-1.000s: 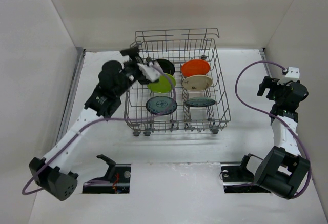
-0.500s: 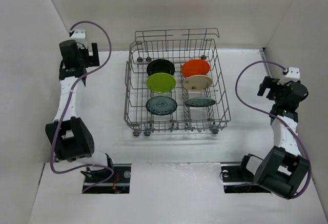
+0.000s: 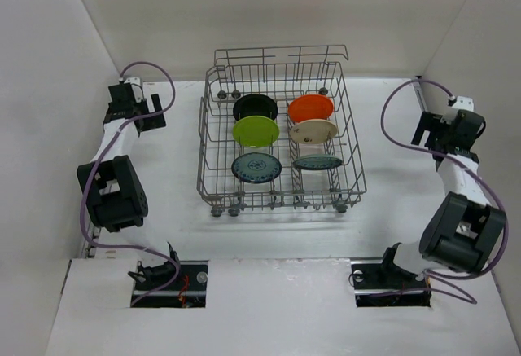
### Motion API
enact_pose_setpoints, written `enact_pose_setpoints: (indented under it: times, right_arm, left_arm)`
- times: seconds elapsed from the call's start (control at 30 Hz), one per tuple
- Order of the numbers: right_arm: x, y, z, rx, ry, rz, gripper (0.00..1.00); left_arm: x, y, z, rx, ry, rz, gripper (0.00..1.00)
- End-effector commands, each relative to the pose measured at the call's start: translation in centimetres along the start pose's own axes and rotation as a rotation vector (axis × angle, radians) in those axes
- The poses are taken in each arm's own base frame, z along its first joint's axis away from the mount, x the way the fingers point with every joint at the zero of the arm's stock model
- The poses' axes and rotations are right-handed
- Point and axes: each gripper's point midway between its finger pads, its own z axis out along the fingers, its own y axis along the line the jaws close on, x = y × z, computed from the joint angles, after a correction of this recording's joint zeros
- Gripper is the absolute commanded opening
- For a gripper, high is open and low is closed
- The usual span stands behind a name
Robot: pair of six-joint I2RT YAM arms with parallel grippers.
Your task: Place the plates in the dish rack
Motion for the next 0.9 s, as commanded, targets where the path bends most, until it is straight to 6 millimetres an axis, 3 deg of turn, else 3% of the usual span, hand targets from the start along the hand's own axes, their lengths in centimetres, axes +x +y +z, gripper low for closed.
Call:
enact_pose_setpoints:
  times: [0.0,0.2,0.87]
  right_arm:
    - [0.2,-1.0,1.1,0.075,0.100,-0.009,1.00]
    - [2.5,-0.8,2.6,0.090,0.253,-0.016,1.00]
    - [2.2,-0.6,2.4,0.070,0.234,0.000,1.00]
  left_arm:
    - [0.8,-0.6,0.6,0.010,0.015,-0.020,1.00]
    - [2.2,-0.7,1.2,0.010,0.037,-0.001,1.00]
    - [2.3,-1.2,1.4,0.021,0.035,0.016,1.00]
